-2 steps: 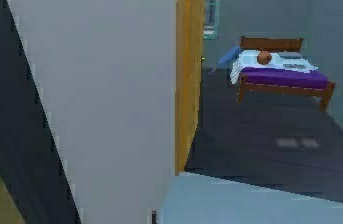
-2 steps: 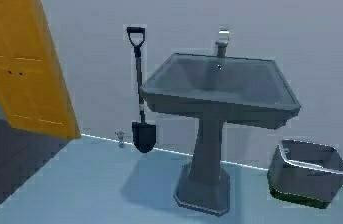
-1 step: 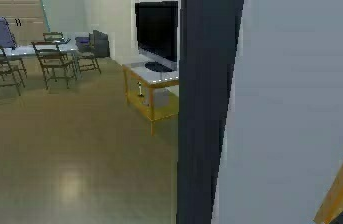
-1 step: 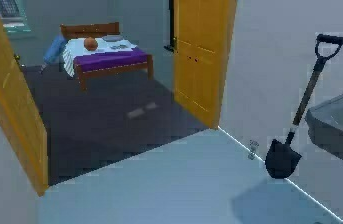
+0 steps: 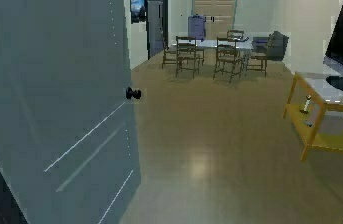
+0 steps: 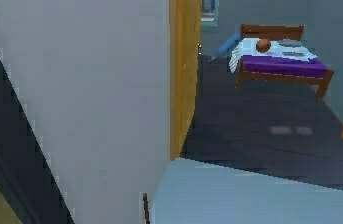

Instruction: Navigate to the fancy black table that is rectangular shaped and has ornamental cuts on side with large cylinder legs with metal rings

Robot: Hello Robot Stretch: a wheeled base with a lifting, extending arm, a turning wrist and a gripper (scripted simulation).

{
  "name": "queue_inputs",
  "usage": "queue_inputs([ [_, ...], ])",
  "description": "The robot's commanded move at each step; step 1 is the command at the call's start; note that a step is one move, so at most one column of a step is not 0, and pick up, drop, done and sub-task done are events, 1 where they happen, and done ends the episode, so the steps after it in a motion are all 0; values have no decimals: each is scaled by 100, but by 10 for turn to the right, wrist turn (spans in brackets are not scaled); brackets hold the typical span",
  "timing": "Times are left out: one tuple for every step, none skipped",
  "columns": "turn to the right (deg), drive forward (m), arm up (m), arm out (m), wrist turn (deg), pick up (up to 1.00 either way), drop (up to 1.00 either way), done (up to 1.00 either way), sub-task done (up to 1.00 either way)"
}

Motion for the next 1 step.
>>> queue_inputs([
  [-270,0,0,0,0,0,0,0,0],
])
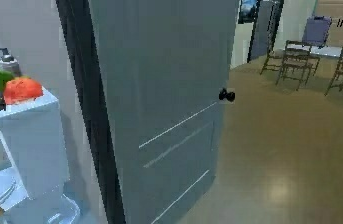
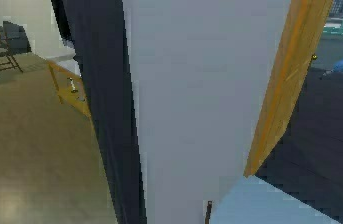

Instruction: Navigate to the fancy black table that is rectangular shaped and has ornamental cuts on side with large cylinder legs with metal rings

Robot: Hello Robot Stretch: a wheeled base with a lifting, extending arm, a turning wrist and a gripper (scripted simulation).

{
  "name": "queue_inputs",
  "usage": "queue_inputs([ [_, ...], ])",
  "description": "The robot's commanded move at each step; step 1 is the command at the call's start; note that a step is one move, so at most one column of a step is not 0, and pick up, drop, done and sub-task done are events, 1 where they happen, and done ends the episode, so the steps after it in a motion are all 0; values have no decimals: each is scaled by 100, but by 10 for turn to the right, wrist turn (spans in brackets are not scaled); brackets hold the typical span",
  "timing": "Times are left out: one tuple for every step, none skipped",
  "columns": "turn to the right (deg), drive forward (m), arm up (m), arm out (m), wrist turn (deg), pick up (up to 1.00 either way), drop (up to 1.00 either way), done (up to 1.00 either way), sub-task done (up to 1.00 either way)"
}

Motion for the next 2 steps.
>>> queue_inputs([
  [0,20,0,0,0,0,0,0,0],
  [360,0,0,0,0,0,0,0,0],
])
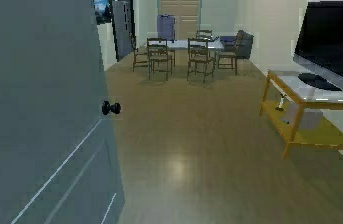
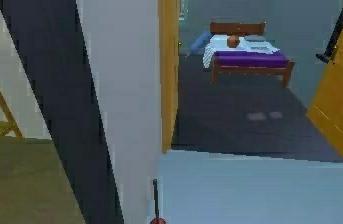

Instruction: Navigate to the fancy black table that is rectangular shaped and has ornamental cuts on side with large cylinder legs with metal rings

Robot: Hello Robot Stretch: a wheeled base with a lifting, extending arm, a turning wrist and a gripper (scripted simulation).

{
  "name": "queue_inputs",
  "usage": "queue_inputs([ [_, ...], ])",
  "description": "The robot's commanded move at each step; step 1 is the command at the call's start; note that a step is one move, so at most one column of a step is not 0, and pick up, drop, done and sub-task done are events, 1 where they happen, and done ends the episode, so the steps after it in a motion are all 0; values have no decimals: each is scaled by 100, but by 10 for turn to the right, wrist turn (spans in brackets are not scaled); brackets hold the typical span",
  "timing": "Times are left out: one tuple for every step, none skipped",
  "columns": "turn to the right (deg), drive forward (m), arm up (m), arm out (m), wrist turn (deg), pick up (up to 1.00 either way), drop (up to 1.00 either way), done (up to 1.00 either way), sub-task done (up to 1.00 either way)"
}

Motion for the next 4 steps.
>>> queue_inputs([
  [0,100,0,0,0,0,0,0,0],
  [60,0,0,0,0,0,0,0,0],
  [0,25,0,0,0,0,0,0,0],
  [-270,0,0,0,0,0,0,0,0],
])
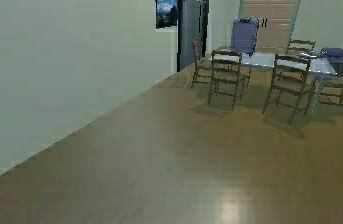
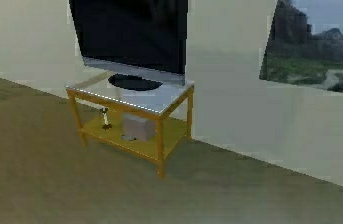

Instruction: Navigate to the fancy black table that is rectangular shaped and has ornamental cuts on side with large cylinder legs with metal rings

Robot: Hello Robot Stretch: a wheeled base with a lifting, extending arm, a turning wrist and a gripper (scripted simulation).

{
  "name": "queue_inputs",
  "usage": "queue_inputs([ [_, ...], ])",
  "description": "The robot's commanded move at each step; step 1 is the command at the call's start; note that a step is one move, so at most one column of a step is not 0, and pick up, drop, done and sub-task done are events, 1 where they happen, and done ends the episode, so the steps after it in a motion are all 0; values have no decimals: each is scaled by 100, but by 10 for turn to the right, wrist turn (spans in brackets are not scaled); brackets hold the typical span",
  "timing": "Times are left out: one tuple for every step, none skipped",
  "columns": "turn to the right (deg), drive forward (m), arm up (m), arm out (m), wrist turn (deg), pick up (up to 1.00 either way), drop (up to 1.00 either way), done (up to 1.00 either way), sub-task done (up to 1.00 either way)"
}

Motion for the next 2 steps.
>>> queue_inputs([
  [0,100,0,0,0,0,0,0,0],
  [0,100,0,0,0,0,0,0,0],
])
